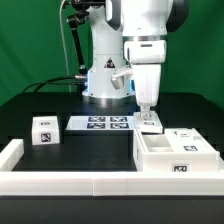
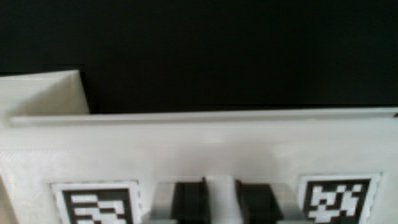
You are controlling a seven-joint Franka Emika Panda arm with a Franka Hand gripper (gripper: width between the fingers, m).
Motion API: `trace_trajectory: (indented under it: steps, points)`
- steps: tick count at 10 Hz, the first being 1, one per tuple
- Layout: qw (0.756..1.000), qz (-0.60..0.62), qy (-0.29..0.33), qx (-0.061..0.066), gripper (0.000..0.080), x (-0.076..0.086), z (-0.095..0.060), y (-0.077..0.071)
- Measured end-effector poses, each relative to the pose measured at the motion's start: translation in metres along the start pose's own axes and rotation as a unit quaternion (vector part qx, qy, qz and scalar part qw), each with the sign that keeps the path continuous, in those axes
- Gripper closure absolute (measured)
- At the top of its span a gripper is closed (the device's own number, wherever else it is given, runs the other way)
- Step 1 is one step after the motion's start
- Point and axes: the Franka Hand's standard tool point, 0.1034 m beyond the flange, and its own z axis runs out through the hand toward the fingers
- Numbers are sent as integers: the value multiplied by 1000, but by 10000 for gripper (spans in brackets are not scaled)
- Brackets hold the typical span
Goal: Assemble cabinet
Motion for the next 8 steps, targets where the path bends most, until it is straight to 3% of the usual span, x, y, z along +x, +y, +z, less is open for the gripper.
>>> trace_trajectory:
  steps: [1,2,8]
  points:
    - [1000,1,-1,5,731,-1,1,0]
    - [1000,1,2,-3,731,0,2,0]
    - [1000,-5,1,3,731,-3,5,0]
